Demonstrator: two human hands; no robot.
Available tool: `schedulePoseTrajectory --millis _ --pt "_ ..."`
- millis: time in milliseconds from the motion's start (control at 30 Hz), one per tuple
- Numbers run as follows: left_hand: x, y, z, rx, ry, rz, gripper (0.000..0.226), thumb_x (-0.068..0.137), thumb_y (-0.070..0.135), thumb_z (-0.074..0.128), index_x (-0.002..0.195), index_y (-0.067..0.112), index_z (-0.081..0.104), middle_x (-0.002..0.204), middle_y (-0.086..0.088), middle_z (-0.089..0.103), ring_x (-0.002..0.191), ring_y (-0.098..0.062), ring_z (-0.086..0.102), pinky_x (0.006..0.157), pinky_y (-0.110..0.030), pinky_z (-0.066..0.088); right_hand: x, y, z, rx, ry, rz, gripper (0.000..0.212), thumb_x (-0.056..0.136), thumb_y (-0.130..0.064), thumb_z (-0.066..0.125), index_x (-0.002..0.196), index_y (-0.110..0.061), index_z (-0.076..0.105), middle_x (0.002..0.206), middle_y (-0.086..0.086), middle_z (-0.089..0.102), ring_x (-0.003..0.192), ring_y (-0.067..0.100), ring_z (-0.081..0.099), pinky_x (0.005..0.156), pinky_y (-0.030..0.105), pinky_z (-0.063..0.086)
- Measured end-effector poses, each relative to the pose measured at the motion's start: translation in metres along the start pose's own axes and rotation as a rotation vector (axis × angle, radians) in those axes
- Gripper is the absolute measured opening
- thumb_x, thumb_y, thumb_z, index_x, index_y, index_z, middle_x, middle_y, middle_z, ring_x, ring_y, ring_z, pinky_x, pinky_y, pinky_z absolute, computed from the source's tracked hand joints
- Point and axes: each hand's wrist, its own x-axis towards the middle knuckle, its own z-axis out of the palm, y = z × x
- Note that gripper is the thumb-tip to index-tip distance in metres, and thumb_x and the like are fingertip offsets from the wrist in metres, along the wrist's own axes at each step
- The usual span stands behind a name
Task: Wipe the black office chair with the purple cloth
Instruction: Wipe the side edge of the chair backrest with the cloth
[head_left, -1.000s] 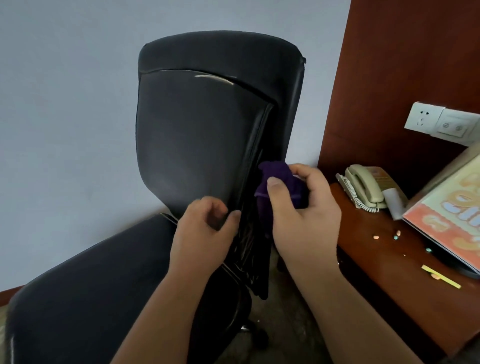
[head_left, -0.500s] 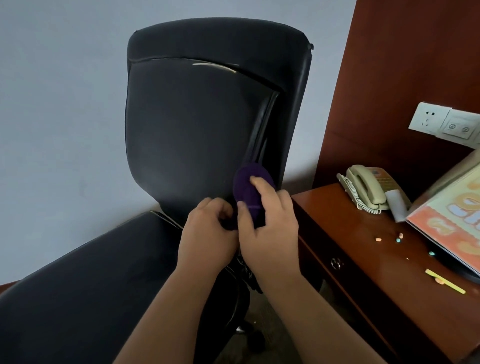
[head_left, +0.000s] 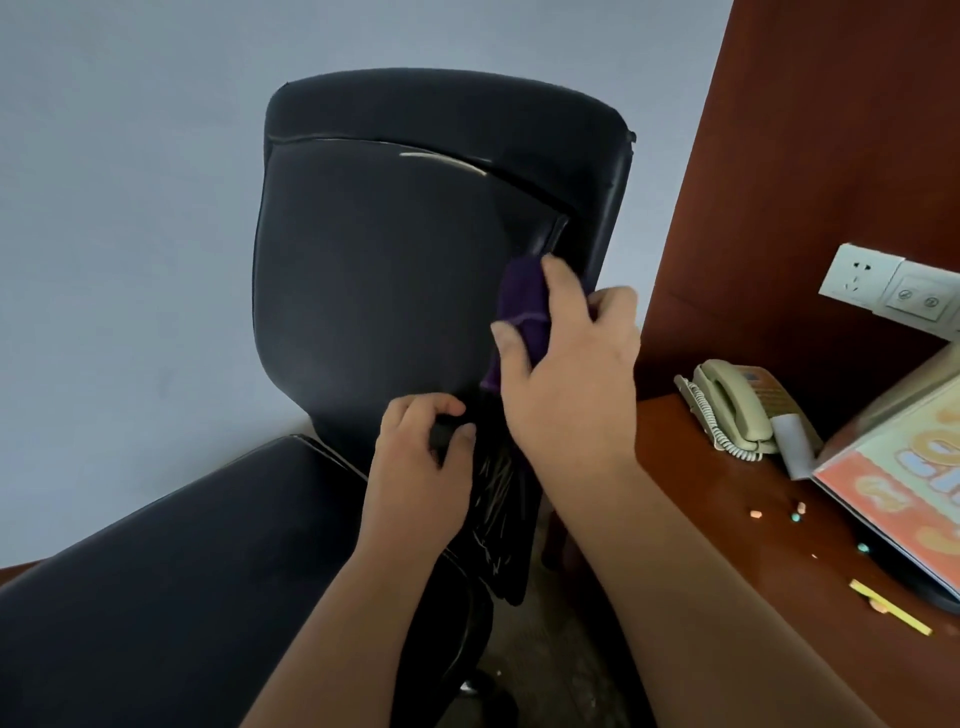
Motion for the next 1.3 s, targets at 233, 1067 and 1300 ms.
schedulePoseTrajectory --millis 233,1067,1300 --pt "-0.002 -0.002 0.003 -0.016 0.021 -0.077 0.042 0.090 -0.001 0.053 0.105 0.038 0.057 0.110 0.019 0.056 0.099 0.008 0.055 0.081 -0.010 0.041 -0.041 0.027 0.002 0.094 -0.177 -0.076 0.048 0.093 -0.017 0.066 0.140 -0.021 0.056 0.112 0.004 0.047 0.098 0.023 0.055 0.083 0.044 0.056" --pt "0.002 -0.002 -0.001 -0.047 0.053 -0.124 0.031 0.093 0.022 0.061 0.122 0.034 0.061 0.111 0.019 0.059 0.100 0.005 0.059 0.084 -0.014 0.049 0.046 -0.021 -0.032 -0.124 -0.028 -0.171 0.030 0.091 -0.008 0.059 0.118 -0.020 0.063 0.113 0.007 0.044 0.099 0.027 0.049 0.071 0.038 0.051" --pt "0.010 0.004 -0.006 -0.034 0.079 -0.083 0.033 0.092 0.006 0.055 0.113 0.028 0.068 0.106 0.013 0.059 0.096 0.001 0.059 0.087 -0.019 0.047 -0.037 -0.006 0.000 -0.247 -0.549 -0.322 0.035 0.092 -0.016 0.052 0.127 -0.022 0.051 0.125 0.002 0.034 0.116 0.026 0.043 0.084 0.041 0.053"
